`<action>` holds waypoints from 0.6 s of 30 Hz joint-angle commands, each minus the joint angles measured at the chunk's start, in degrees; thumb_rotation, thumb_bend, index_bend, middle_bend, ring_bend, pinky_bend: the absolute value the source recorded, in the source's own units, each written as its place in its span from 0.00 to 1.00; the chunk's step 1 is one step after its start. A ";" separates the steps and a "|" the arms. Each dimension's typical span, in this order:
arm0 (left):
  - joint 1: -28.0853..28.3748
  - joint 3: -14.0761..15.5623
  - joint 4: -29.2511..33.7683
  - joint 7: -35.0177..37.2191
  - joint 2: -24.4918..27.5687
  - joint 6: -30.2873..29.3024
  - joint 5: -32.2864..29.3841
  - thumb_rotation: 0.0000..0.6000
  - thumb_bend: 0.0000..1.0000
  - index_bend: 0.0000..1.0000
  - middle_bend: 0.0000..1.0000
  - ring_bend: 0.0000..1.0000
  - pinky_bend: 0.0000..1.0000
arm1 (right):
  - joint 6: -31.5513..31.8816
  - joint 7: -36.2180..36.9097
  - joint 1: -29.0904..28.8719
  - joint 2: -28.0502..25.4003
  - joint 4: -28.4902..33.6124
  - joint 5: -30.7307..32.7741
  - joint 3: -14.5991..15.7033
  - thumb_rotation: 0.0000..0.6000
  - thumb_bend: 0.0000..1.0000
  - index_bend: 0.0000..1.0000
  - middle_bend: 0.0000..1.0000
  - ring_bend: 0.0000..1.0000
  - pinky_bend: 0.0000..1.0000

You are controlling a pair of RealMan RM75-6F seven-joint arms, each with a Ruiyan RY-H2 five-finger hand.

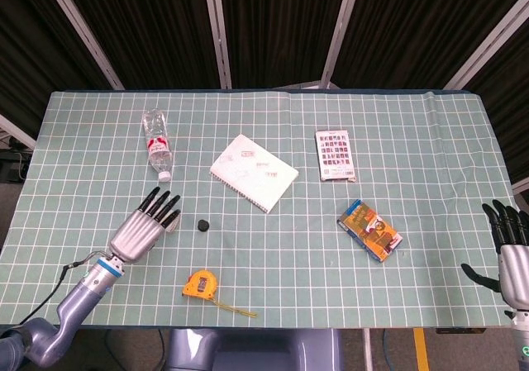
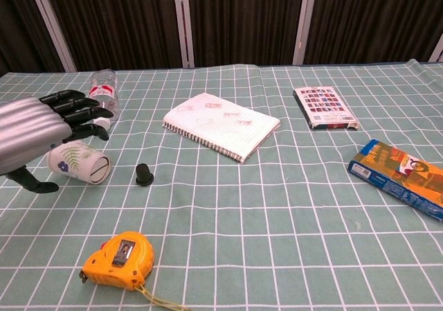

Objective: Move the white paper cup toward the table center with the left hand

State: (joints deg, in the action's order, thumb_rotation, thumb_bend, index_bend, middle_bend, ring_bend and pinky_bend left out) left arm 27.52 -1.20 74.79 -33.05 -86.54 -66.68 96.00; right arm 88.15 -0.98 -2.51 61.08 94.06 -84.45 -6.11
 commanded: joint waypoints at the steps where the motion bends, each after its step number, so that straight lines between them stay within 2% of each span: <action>1: -0.89 0.50 -3.76 -15.42 -6.23 -3.05 3.10 1.00 0.00 0.25 0.09 0.01 0.06 | 0.03 0.08 0.02 -0.03 -0.01 -0.03 0.02 1.00 0.00 0.00 0.00 0.00 0.00; 6: -1.45 0.05 -7.18 -18.58 -9.81 -4.30 2.59 1.00 0.00 0.26 0.10 0.03 0.09 | 0.09 0.38 0.09 -0.16 -0.09 0.10 -0.03 1.00 0.00 0.00 0.00 0.00 0.00; 10: -1.14 -0.89 -9.59 -17.65 -11.67 -4.02 1.05 1.00 0.00 0.26 0.10 0.03 0.11 | -0.26 0.68 0.03 -0.20 -0.34 0.35 -0.03 1.00 0.00 0.00 0.00 0.00 0.00; 14: -0.20 -1.93 -11.56 -16.17 -12.80 -2.20 -0.96 1.00 0.00 0.26 0.10 0.07 0.18 | -0.51 0.43 -0.14 -0.08 -0.38 0.32 0.00 1.00 0.00 0.00 0.00 0.00 0.00; 18: 0.12 -2.45 -12.78 -15.74 -13.52 -1.88 -2.15 1.00 0.00 0.27 0.13 0.11 0.20 | -0.69 0.26 -0.23 0.01 -0.37 0.46 -0.01 1.00 0.00 0.00 0.00 0.00 0.00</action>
State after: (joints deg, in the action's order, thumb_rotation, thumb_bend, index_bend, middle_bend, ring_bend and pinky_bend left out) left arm 27.49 -3.48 62.24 -48.96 -99.86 -68.72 94.10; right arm 87.48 -0.71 -2.73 61.08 93.70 -84.00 -6.12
